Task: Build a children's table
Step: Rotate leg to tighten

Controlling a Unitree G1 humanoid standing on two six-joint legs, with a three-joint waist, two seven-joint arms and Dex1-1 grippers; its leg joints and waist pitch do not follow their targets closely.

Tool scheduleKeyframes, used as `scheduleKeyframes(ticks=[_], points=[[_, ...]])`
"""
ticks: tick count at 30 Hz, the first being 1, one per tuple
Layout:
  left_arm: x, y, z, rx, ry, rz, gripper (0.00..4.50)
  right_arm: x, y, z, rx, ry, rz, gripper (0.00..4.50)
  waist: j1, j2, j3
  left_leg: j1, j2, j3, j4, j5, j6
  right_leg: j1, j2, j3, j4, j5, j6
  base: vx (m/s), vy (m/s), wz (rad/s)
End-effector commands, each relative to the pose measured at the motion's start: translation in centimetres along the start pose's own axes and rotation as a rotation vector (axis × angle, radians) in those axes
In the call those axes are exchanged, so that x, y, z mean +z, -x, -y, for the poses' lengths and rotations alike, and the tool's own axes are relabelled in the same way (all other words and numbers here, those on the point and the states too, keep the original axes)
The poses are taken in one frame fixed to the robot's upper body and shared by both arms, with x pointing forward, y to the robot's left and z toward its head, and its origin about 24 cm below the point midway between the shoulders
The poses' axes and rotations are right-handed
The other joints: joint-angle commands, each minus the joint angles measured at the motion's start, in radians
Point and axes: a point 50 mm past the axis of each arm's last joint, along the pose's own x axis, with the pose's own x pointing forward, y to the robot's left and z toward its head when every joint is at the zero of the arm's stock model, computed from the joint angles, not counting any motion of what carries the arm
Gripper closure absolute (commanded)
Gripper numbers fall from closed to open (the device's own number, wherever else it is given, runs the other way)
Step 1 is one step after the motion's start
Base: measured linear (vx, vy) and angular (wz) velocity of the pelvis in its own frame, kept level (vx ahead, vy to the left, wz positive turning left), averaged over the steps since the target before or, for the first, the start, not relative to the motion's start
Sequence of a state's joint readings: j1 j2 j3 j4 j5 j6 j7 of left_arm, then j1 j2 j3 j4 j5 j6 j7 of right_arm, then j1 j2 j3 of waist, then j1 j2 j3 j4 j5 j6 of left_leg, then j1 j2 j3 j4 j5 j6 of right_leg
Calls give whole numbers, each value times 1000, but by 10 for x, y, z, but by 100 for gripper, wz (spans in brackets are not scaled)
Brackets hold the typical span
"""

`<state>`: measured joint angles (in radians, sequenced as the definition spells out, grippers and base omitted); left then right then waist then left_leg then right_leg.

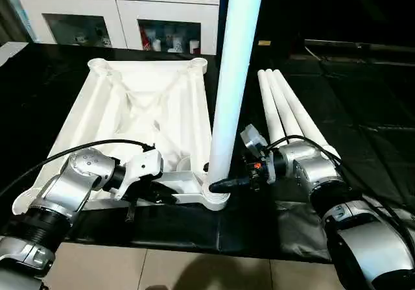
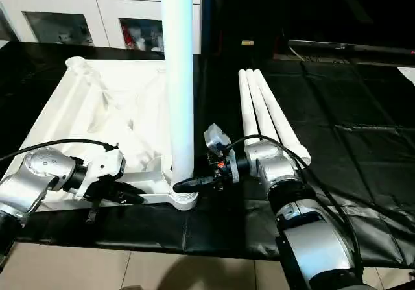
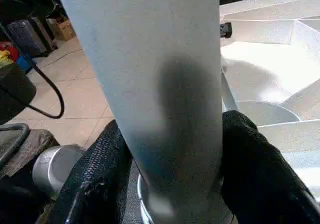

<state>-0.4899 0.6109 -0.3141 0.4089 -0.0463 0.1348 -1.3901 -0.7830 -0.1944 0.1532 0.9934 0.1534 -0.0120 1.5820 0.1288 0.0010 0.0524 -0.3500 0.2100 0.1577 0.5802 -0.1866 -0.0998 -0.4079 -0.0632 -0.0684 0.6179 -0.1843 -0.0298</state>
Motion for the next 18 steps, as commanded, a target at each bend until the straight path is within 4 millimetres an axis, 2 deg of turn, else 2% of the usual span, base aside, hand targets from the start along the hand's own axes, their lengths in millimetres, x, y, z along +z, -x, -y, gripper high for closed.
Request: scheduleKeyframes(ticks=[1,3,4,5,7,8,10,12,14,15,17,18], points=[[2,-3,-5,42,38,9,450,-1,-5,0,-18,-28,39,229,-4,7,-68,2,24,9,-63,-161,41,56,-73,46,-57,-130,-257,0,0,0],[5,-1,-14,167,110,58,450,-6,-12,5,-157,-66,88,232,-6,5,-63,1,24,9,-65,-175,28,57,-72,48,-61,-169,-242,0,0,0],[6,0,-16,199,128,73,450,-8,-14,6,-200,-74,97,234,-6,3,-58,1,22,7,-68,-203,15,55,-75,47,-68,-242,-221,0,0,0],[9,0,-22,289,170,102,450,-15,-20,8,-294,-96,120,234,-7,3,-60,4,22,4,-69,-225,3,54,-78,48,-72,-308,-200,0,0,0],[10,1,-23,320,183,110,450,-18,-23,7,-314,-108,130,237,-18,0,-57,-1,18,1,-73,-231,-4,57,-79,48,-79,-364,-171,0,0,0],[13,-1,-25,355,213,131,450,-22,-27,8,-368,-124,137,240,-19,0,-59,1,18,1,-71,-230,-3,55,-79,48,-80,-369,-168,0,0,0],[21,-7,-29,449,280,174,450,-28,-41,12,-503,-188,169,241,-34,-2,-58,0,17,3,-71,-217,-6,53,-77,50,-79,-345,-175,0,0,0],[24,-11,-30,475,303,188,450,-29,-46,14,-554,-215,180,242,-41,-2,-58,-7,13,1,-71,-213,-3,57,-76,48,-82,-367,-163,0,0,0],[34,-20,-36,556,347,224,450,-26,-60,20,-675,-265,209,243,-43,9,-59,-2,12,0,-69,-216,-1,51,-73,48,-86,-363,-162,0,0,0],[36,-22,-37,577,357,232,450,-25,-63,21,-701,-280,218,243,-47,6,-58,-3,12,1,-69,-216,-3,51,-71,48,-87,-354,-163,0,0,0],[47,-31,-40,630,385,250,450,-19,-75,25,-786,-325,259,243,-47,11,-60,0,10,0,-69,-214,-8,50,-70,47,-84,-328,-169,0,0,0],[49,-33,-39,630,380,247,450,-16,-78,25,-785,-328,277,243,-49,9,-60,-1,11,0,-69,-213,-7,52,-69,47,-84,-318,-171,0,0,0]])
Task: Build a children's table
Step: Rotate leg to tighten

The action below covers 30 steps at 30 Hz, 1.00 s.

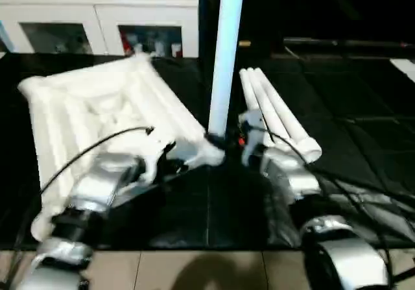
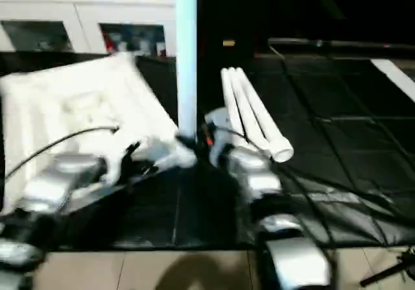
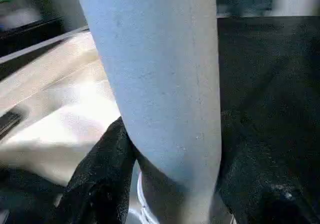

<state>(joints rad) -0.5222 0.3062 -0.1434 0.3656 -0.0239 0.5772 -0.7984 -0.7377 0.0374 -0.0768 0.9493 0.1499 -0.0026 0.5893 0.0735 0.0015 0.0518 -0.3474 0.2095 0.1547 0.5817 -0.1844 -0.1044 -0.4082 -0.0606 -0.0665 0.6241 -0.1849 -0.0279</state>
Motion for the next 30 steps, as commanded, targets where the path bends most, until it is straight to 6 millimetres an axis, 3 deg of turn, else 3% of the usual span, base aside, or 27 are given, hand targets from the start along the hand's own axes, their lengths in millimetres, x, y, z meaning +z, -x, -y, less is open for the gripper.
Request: scheduleKeyframes(ticks=[1,2,7,13,15,17,21,27,30], points=[[31,-1,1,79,-18,126,450,-32,-15,-41,113,-155,-79,243,7,8,-63,-5,11,4,-70,-205,4,55,-72,45,-88,-284,-178,0,0,0],[32,-1,3,69,-31,121,450,-32,-15,-41,104,-130,-80,208,9,12,-65,-6,11,4,-69,-189,14,55,-72,45,-85,-246,-185,0,0,0],[29,3,5,35,-83,98,450,-34,-10,-36,90,-120,-75,167,5,14,-68,-11,11,5,-68,-145,36,63,-68,43,-75,-112,-214,0,0,0],[23,9,2,21,-94,80,450,-30,-4,-26,95,-65,-56,126,-6,16,-66,-9,11,5,-69,-170,37,65,-69,43,-79,-134,-227,0,0,0],[18,15,-1,-12,-137,66,450,-23,7,-13,140,-66,-34,87,-6,18,-65,-8,11,5,-69,-177,42,66,-69,43,-81,-142,-226,0,0,0],[14,20,-3,-42,-162,48,450,-18,14,-6,188,-39,-29,82,-5,23,-66,-8,14,4,-68,-168,48,65,-69,44,-77,-114,-233,0,0,0],[4,30,-7,-111,-217,-3,450,-7,30,8,301,52,-48,59,-5,22,-68,-9,13,5,-65,-158,59,69,-67,41,-74,-69,-255,0,0,0],[-4,41,-5,-279,-305,-52,450,13,49,22,498,142,-94,6,24,22,-68,-2,20,10,-61,-158,66,63,-68,40,-71,-91,-263,0,0,0],[-8,47,-2,-381,-352,-95,450,22,53,24,591,172,-137,6,36,23,-68,-2,21,9,-60,-155,68,61,-66,39,-66,-65,-273,0,0,0]])
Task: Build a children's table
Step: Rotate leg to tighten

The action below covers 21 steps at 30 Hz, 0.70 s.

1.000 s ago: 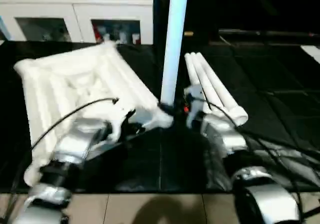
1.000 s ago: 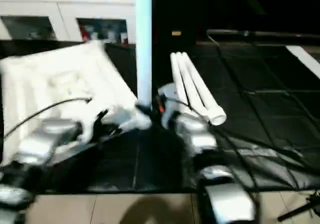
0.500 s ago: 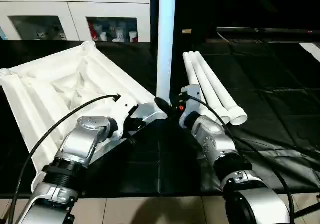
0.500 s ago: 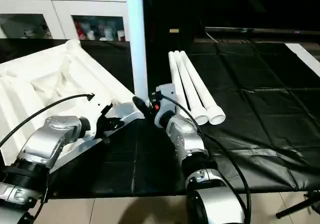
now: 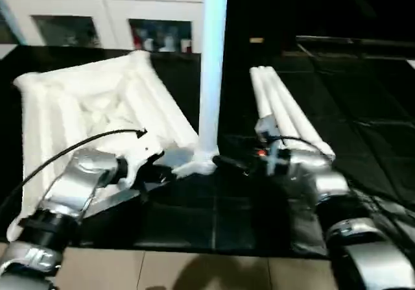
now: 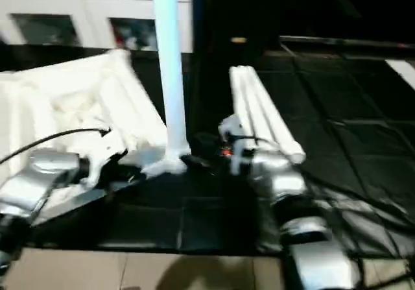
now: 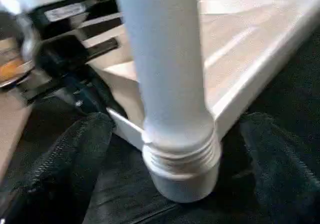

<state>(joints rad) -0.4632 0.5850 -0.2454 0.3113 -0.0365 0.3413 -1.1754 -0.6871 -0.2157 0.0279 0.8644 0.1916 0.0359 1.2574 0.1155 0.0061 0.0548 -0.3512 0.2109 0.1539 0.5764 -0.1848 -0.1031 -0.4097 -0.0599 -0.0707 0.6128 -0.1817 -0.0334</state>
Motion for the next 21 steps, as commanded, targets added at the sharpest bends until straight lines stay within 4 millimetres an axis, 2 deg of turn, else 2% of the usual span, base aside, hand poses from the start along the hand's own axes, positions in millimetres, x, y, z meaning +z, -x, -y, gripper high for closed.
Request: scheduleKeyframes(ticks=[1,5,6,8,9,10,12,17,21], points=[[9,-2,9,-139,-93,9,450,15,-2,-1,90,55,-24,6,-1,19,-71,5,20,11,-56,-162,64,60,-68,44,-55,-72,-268,0,0,0],[6,1,10,-203,-149,-43,450,20,-2,-3,192,87,-71,6,7,18,-69,5,21,10,-59,-197,47,59,-72,44,-59,-135,-257,0,0,0],[6,1,10,-221,-167,-61,450,21,-3,-5,232,96,-82,6,9,13,-69,5,21,10,-58,-199,48,59,-72,46,-59,-144,-253,0,0,0],[5,2,10,-253,-197,-84,450,21,-6,-8,294,94,-100,6,9,13,-67,4,21,9,-60,-199,47,59,-72,46,-61,-154,-249,0,0,0],[5,2,10,-264,-208,-90,450,21,-8,-9,324,92,-111,6,10,9,-69,3,21,9,-60,-192,45,61,-74,46,-59,-157,-245,0,0,0],[6,2,10,-269,-212,-92,450,20,-9,-11,346,91,-123,6,11,11,-69,2,21,9,-60,-187,44,61,-75,46,-59,-156,-243,0,0,0],[6,1,10,-279,-220,-96,450,18,-11,-13,383,85,-146,31,11,8,-71,2,22,9,-59,-171,43,61,-74,46,-56,-133,-247,0,0,0],[5,1,10,-297,-234,-105,450,14,-12,-15,426,69,-176,44,10,9,-72,1,21,10,-57,-160,46,62,-74,46,-55,-125,-249,0,0,0],[4,-1,9,-308,-243,-108,450,12,-13,-16,440,63,-185,92,10,6,-71,1,21,10,-58,-164,44,61,-73,45,-56,-141,-244,0,0,0]])
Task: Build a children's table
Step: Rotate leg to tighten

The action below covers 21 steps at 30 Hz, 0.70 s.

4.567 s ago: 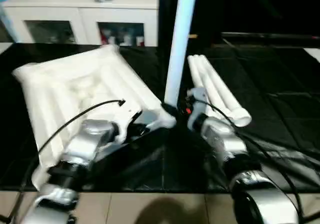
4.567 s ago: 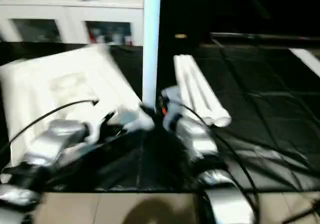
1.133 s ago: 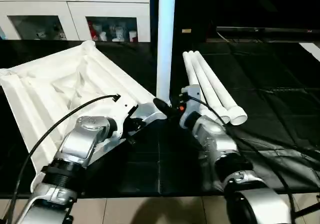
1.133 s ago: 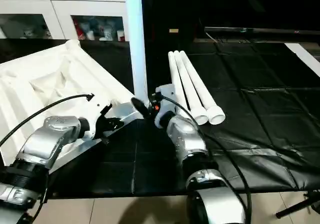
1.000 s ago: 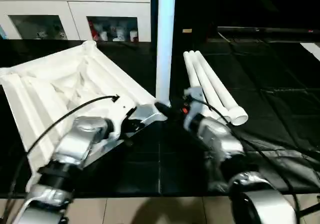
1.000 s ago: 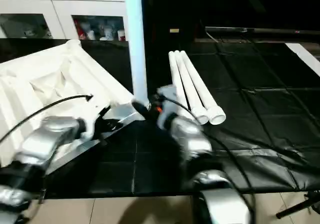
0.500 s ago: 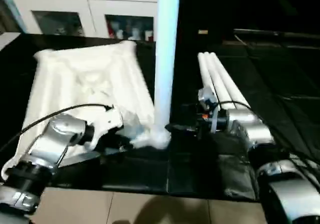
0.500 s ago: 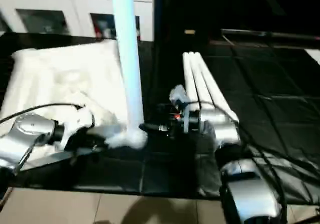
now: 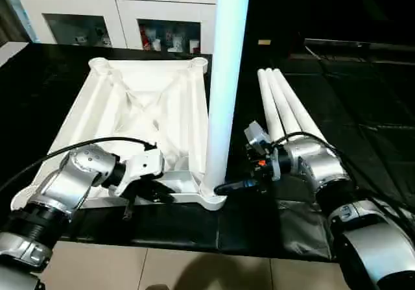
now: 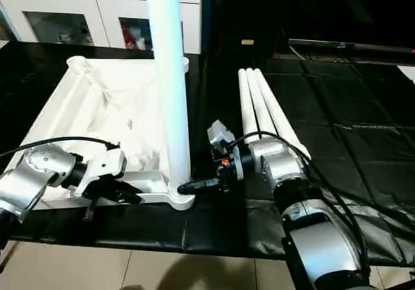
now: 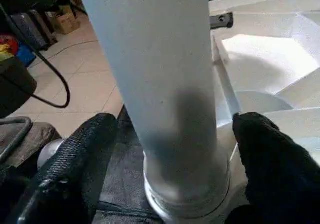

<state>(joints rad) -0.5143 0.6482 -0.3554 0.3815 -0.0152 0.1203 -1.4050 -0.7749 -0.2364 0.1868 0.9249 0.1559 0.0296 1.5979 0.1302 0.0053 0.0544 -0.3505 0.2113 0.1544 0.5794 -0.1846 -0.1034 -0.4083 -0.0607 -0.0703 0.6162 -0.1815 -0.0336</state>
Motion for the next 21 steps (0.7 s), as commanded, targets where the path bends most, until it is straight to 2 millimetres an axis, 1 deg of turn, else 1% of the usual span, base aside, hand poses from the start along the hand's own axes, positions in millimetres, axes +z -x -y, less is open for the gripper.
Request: scheduleKeyframes(ticks=[1,2,5,6,7,12,15,16,19,21], points=[[3,-4,1,-50,-36,-27,450,5,-1,0,25,20,-7,92,-4,7,-71,1,21,9,-61,-166,44,60,-73,45,-59,-149,-242,0,0,0],[3,-4,0,-50,-37,-26,450,5,-1,0,26,19,-7,117,-4,8,-70,1,21,9,-61,-169,43,59,-74,45,-60,-156,-240,0,0,0],[3,-4,0,-50,-38,-24,450,4,-2,0,30,17,-7,128,-2,6,-71,1,21,9,-61,-166,42,59,-74,46,-60,-157,-237,0,0,0],[3,-4,0,-50,-39,-24,450,4,-2,0,32,15,-7,150,-2,6,-70,2,22,9,-61,-167,42,58,-74,46,-60,-160,-236,0,0,0],[2,-4,0,-47,-39,-25,450,3,-3,0,34,14,-6,150,-2,5,-71,1,21,10,-61,-165,43,59,-73,46,-59,-158,-235,0,0,0],[0,-3,-1,-35,-34,-21,450,2,-5,-1,40,12,-2,196,3,4,-72,2,22,11,-59,-153,46,57,-73,46,-58,-149,-234,0,0,0],[0,-4,-2,-28,-28,-15,450,2,-6,-1,46,10,0,206,3,3,-72,2,21,11,-60,-153,46,57,-72,46,-57,-150,-232,0,0,0],[-1,-4,-2,-23,-21,-10,450,2,-7,-1,47,8,4,227,4,5,-72,2,22,10,-60,-153,45,57,-73,46,-57,-150,-232,0,0,0],[-2,-4,-4,7,3,3,450,1,-8,-2,47,-5,37,238,4,1,-73,1,21,11,-59,-147,46,58,-72,46,-56,-143,-232,0,0,0],[-4,-3,-8,74,60,19,450,-1,-10,-4,47,-29,83,244,6,2,-72,3,22,12,-58,-149,46,56,-73,47,-58,-149,-231,0,0,0]])
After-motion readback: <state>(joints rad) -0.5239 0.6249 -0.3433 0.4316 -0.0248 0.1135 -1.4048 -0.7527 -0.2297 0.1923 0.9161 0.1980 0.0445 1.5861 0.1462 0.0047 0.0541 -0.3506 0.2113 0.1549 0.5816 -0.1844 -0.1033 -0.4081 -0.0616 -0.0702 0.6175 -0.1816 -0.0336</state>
